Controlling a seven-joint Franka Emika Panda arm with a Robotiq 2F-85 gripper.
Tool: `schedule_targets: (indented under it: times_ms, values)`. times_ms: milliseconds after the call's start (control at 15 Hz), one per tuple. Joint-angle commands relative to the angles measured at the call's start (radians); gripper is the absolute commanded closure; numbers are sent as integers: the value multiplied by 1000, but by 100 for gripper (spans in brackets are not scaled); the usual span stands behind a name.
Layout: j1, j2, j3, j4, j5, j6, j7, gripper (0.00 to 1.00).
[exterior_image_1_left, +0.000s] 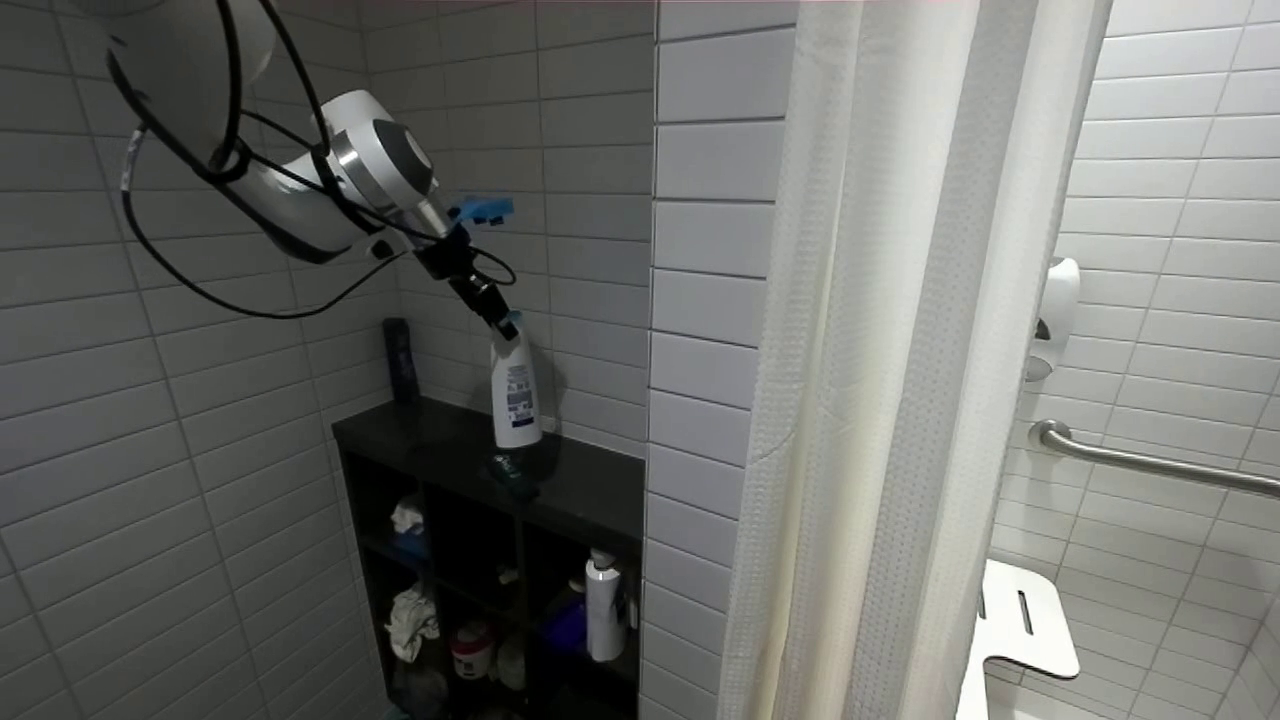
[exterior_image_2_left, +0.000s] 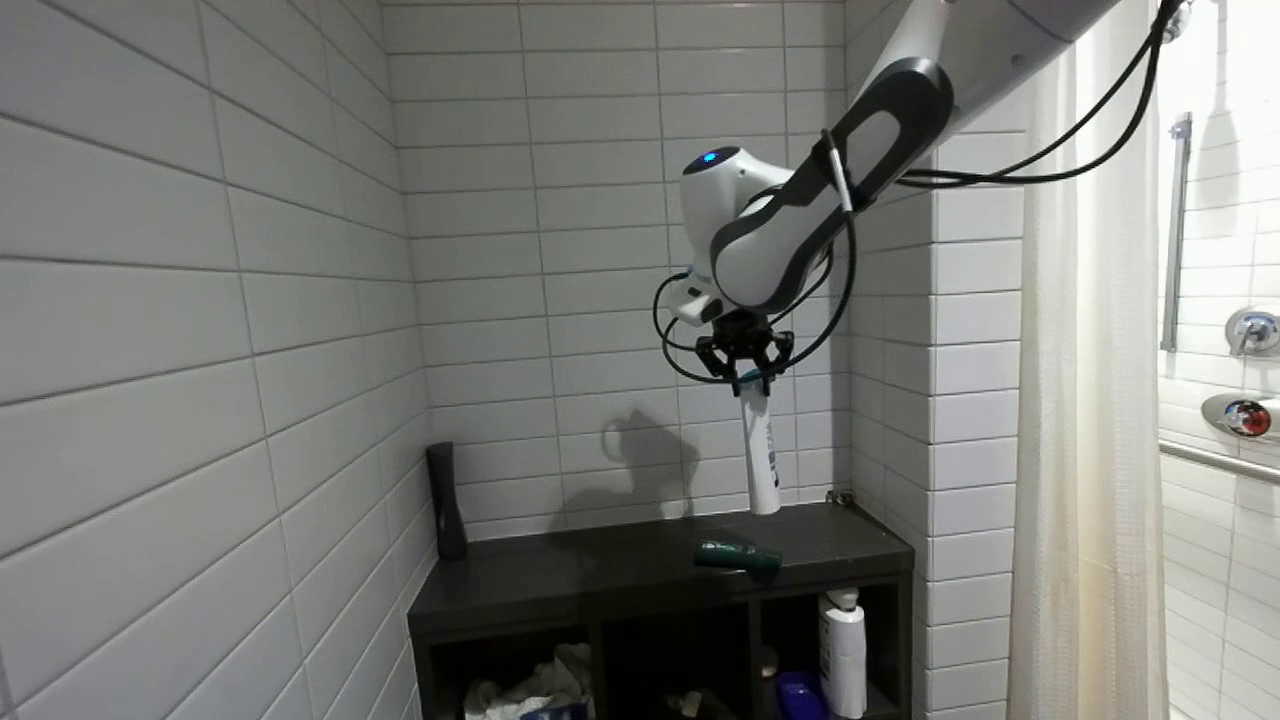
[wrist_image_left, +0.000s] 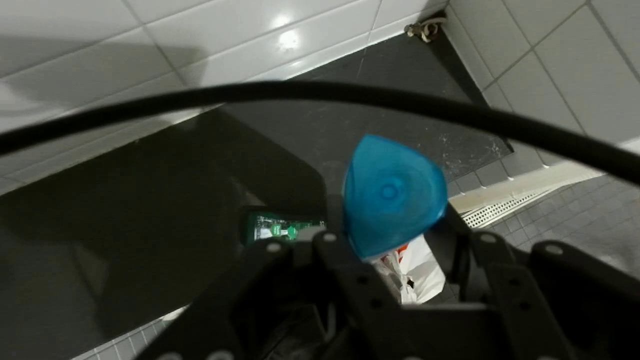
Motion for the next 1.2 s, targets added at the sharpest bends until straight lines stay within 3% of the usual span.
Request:
schedule_targets:
  times_ms: [0,600,1133]
  values:
    - [-27,-17,1,-64,33,85,4,82]
    - [-43,-31,-13,-191,55,223,39,82]
    - [-12,-17,0,-96,14,189,-44,82]
